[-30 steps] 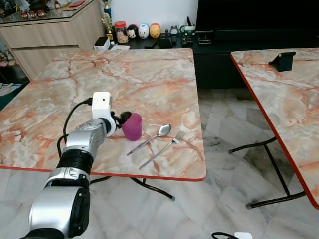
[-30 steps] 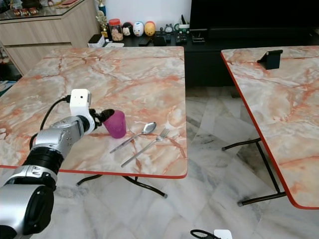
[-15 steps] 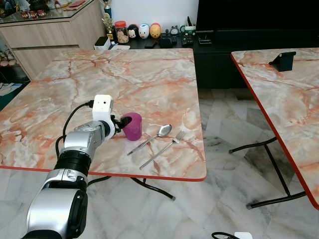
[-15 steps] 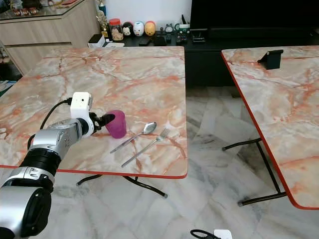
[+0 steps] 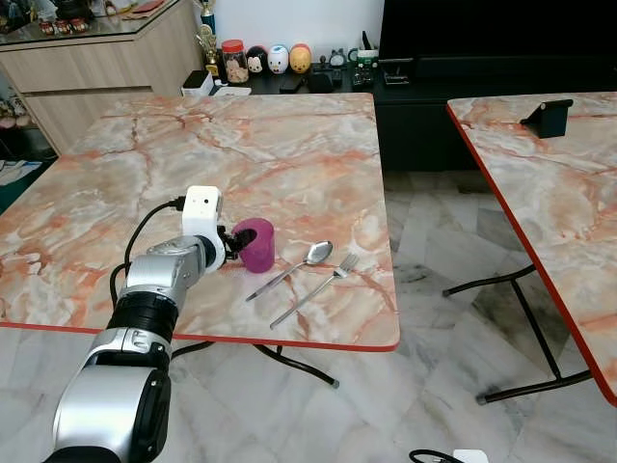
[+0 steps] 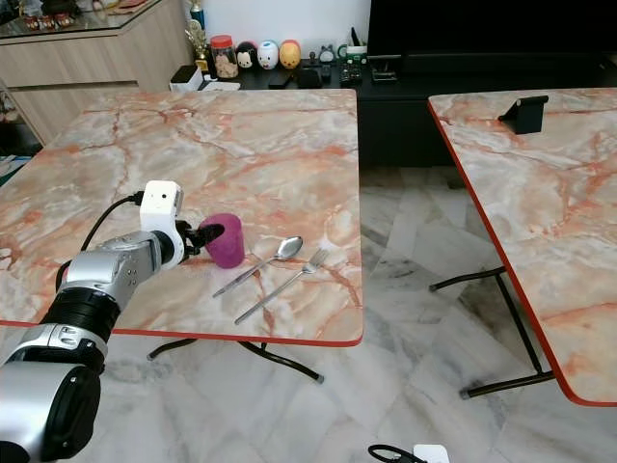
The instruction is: Setting the table
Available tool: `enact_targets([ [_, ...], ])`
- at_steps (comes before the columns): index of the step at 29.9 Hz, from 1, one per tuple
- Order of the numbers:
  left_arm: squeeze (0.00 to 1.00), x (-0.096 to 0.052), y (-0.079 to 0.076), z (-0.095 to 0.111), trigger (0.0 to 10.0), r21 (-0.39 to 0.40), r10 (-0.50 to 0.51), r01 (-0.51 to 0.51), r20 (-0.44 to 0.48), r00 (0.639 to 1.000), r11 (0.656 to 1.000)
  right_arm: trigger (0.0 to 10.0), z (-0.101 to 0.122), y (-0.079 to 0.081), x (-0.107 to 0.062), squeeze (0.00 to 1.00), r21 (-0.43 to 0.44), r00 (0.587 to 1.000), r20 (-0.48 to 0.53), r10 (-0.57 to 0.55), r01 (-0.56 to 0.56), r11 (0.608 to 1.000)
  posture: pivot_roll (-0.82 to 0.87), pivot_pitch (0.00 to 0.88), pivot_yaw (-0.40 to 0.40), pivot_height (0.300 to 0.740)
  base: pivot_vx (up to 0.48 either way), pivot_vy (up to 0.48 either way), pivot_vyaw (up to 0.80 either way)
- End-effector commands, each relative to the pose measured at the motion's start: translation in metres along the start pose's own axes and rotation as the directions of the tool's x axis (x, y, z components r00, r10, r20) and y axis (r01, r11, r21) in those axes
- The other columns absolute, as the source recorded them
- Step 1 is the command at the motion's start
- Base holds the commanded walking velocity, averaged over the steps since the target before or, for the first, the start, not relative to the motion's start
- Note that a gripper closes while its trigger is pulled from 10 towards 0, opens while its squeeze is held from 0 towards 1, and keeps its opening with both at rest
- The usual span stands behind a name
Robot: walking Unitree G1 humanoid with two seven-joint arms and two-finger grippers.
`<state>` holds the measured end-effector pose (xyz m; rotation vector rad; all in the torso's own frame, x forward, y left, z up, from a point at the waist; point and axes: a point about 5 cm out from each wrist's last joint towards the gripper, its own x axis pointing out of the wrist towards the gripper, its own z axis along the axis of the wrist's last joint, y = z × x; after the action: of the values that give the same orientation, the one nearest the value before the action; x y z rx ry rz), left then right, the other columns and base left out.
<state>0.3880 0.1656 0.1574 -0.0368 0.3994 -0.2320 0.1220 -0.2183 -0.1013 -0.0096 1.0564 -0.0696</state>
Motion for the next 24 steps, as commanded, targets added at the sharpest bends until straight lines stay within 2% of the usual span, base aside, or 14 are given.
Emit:
enact_targets([
  [1, 0.00, -0.0014, 0.0027, -0.0062, 0.0, 0.011, 0.018, -0.018, -0.027, 0.999, 1.000, 10.0, -0.0030, 0.0025, -0.0002, 0.00, -0.004, 1.000, -0.012, 0.010, -0.010, 1.000, -0.03, 0.000, 0.060, 0.732, 0.000, 0.000, 0.00],
  [16, 0.00, -0.0037, 0.0051, -0.0128, 0.0, 0.000, 0.040, -0.040, -0.048, 0.998, 0.999, 10.0, -0.0031, 0.0028, -0.0002, 0.00, -0.005, 1.000, -0.013, 0.012, -0.012, 1.000, -0.03, 0.000, 0.061, 0.732, 0.000, 0.000, 0.00],
  [24, 0.00, -0.0064, 0.0086, -0.0105, 0.0, -0.015, 0.065, -0.065, -0.020, 0.998, 0.998, 10.0, -0.0033, 0.0031, -0.0003, 0.00, -0.007, 1.000, -0.012, 0.014, -0.014, 1.000, -0.03, 0.000, 0.063, 0.732, 0.000, 0.000, 0.00],
])
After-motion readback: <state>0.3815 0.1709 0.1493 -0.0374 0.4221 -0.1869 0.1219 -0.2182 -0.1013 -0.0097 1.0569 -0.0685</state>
